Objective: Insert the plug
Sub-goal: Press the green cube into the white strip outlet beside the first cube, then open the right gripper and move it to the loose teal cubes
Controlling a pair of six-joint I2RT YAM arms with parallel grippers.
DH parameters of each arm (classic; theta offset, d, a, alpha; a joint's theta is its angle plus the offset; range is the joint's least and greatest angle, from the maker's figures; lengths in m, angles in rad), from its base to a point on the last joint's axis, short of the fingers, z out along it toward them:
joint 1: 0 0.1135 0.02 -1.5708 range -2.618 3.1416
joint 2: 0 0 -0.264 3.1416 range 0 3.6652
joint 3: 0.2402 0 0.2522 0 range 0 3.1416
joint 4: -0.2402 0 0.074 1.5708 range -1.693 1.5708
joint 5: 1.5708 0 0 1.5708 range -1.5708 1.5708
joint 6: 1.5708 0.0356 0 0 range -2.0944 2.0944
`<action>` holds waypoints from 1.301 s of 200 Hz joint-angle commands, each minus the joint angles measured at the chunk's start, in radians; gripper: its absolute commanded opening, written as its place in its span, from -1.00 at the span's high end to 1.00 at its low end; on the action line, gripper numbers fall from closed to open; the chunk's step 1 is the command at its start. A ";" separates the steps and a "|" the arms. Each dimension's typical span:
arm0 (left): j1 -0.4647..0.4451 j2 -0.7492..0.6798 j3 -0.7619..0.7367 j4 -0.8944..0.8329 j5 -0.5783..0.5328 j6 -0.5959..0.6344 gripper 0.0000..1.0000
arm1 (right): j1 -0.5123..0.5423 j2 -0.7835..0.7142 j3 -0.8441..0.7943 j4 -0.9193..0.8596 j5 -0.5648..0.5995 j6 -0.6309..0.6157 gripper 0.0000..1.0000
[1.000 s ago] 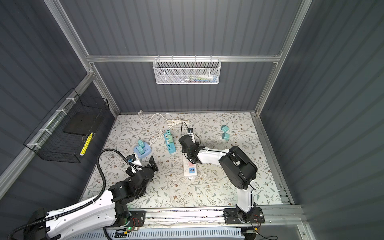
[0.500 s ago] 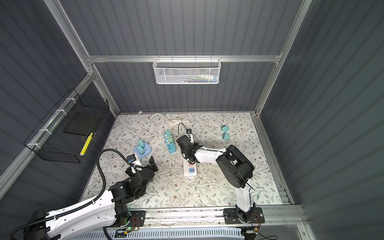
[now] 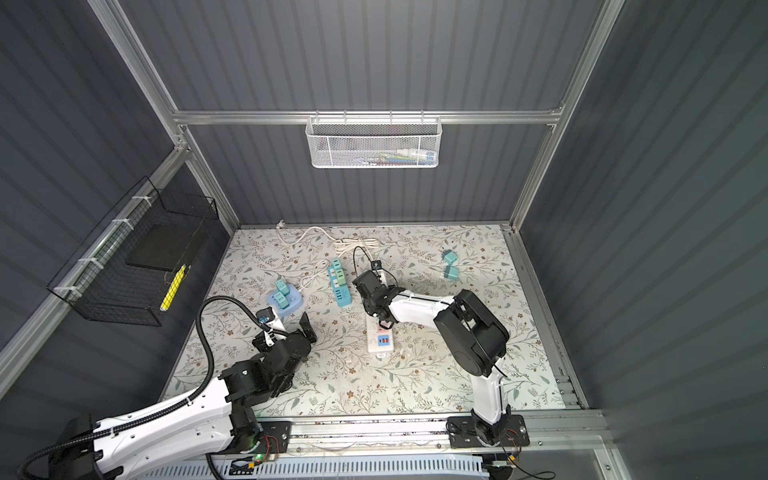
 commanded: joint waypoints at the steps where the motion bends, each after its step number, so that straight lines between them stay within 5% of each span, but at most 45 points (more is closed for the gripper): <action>1: 0.006 0.002 0.053 -0.013 0.002 0.031 -1.00 | -0.021 -0.087 0.055 -0.049 -0.046 -0.040 -0.34; 165: 0.006 0.092 0.129 0.009 0.039 0.066 -1.00 | -0.141 -0.040 -0.002 -0.048 -0.159 -0.055 -0.28; 213: 0.007 0.117 0.144 0.034 0.059 0.095 -1.00 | -0.163 -0.131 -0.005 -0.064 -0.169 -0.063 -0.33; 260: 0.007 0.152 0.151 0.105 0.139 0.155 -1.00 | -0.319 -0.251 -0.037 -0.100 -0.161 -0.077 -0.51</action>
